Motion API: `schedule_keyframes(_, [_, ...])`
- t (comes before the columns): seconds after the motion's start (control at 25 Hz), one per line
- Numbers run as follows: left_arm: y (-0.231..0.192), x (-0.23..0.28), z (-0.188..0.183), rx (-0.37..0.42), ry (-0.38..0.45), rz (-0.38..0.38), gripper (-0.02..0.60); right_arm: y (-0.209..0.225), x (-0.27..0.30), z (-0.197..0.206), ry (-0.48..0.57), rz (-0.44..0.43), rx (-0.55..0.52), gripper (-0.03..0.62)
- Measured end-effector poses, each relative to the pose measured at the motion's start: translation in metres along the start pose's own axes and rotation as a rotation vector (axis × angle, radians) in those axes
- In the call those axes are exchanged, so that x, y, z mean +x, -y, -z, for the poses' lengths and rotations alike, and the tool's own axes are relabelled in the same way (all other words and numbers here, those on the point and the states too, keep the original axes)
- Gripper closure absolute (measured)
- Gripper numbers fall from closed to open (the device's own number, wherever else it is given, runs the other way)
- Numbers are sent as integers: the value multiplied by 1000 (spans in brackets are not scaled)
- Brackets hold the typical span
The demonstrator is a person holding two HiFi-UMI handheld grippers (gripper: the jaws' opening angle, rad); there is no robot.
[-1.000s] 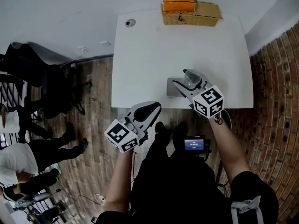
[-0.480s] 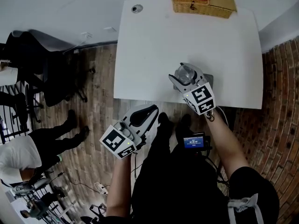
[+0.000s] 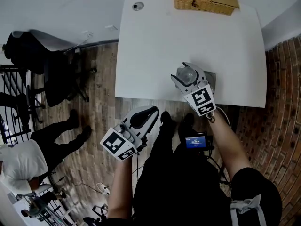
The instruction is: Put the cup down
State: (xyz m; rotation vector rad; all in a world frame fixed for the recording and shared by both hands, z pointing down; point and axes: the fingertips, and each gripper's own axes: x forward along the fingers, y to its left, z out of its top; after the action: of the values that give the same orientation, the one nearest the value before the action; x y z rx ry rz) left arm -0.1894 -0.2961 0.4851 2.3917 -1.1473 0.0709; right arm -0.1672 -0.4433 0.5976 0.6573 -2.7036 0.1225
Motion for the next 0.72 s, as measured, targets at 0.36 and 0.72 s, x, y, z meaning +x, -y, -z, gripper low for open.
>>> schedule_keyframes(0.36, [7, 0, -1, 2, 16, 20, 568, -1, -1, 2, -5, 11, -23, 319])
schedule_keyframes(0.72, [10, -1, -3, 7, 31, 27, 569, 0, -11, 13, -62, 34, -62, 313])
